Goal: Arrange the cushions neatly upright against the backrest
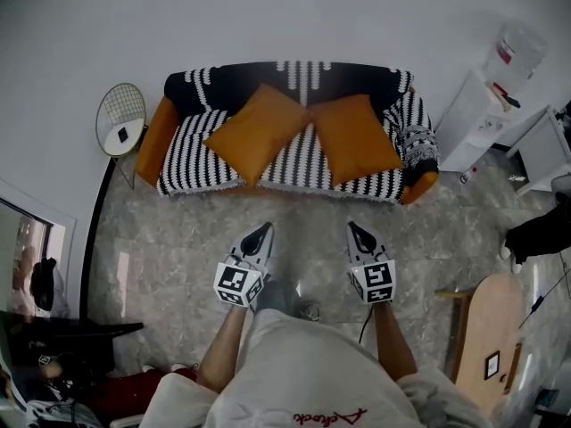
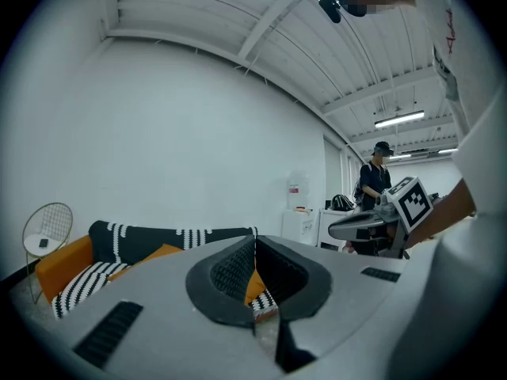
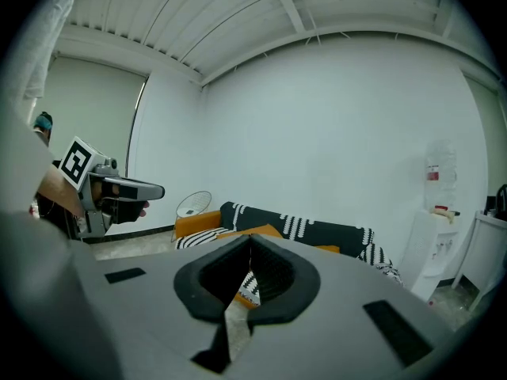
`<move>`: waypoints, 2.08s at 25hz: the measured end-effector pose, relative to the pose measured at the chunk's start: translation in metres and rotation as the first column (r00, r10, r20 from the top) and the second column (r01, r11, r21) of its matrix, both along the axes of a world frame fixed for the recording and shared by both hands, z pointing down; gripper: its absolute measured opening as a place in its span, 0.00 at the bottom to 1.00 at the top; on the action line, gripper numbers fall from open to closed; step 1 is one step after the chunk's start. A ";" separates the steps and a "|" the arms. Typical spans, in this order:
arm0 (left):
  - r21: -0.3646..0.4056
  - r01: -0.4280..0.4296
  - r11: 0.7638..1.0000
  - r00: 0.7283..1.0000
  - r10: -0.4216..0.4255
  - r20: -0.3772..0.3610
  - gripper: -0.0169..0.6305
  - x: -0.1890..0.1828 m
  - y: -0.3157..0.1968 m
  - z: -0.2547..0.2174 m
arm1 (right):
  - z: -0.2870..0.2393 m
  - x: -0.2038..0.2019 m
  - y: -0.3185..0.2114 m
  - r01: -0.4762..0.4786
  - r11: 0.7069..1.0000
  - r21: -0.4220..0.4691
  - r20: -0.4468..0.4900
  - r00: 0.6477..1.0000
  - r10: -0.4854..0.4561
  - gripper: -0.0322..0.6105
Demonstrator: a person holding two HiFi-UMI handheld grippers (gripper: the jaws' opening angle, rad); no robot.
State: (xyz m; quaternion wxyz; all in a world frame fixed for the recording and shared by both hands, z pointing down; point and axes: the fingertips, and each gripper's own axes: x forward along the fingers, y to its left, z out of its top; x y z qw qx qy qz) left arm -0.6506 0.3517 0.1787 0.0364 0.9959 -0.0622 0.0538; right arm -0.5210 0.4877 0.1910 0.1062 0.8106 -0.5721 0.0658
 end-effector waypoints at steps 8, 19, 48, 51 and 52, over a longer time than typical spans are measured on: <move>-0.015 0.007 1.000 1.000 -0.007 -0.014 0.07 0.022 -0.004 0.004 | 0.002 0.021 -0.003 0.006 1.000 -0.005 -0.010 1.000 -0.006 0.10; -0.010 -0.008 1.000 1.000 0.008 -0.015 0.07 0.054 -0.017 0.006 | 0.007 0.049 -0.015 0.006 1.000 -0.011 -0.011 1.000 -0.006 0.10; -0.096 0.024 0.995 1.000 -0.022 0.020 0.07 0.209 -0.242 0.040 | 0.043 0.209 -0.245 0.063 0.993 -0.102 0.033 0.998 -0.060 0.10; -0.105 0.039 0.994 0.999 -0.037 0.024 0.07 0.232 -0.279 0.037 | 0.039 0.233 -0.278 0.065 0.992 -0.108 0.038 0.997 -0.062 0.09; -0.110 0.044 0.993 0.999 -0.042 0.023 0.07 0.239 -0.289 0.037 | 0.037 0.241 -0.287 0.066 0.992 -0.112 0.037 0.997 -0.062 0.10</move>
